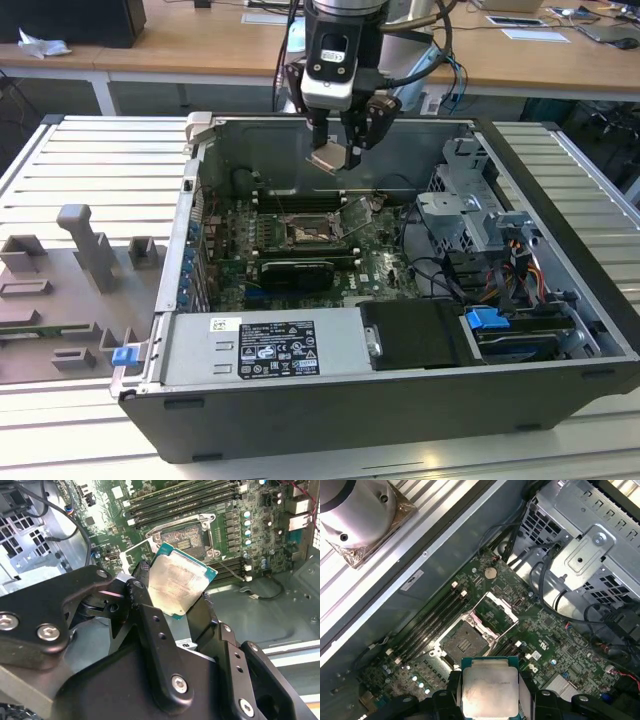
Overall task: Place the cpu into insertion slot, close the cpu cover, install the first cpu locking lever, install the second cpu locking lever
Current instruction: 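Place the cpu into insertion slot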
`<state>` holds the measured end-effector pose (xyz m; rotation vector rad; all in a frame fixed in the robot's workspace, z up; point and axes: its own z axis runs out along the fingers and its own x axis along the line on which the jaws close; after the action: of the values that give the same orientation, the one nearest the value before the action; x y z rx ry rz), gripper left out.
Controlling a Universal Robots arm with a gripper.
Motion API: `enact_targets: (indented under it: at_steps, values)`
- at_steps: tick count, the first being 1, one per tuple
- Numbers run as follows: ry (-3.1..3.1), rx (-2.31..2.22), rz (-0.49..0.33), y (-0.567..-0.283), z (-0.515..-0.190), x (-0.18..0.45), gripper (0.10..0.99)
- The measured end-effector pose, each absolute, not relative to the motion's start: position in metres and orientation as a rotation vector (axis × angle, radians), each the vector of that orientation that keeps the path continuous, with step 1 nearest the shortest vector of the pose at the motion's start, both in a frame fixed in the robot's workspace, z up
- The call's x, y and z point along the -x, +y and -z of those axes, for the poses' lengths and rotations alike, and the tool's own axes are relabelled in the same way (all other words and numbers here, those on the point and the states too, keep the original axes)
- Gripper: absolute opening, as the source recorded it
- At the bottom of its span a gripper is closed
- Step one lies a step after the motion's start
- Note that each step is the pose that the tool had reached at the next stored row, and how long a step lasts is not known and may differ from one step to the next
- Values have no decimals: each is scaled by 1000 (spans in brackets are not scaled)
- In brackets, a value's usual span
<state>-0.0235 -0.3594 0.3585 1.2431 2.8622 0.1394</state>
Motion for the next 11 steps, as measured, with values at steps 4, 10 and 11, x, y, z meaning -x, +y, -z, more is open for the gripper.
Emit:
enact_targets:
  at_steps: [4,10,11]
  values:
    - [2855,-1258,-139,-359,-358,23,541]
    - [2854,-1259,-138,-359,-357,23,541]
    - [2854,-1259,-138,-359,-356,23,541]
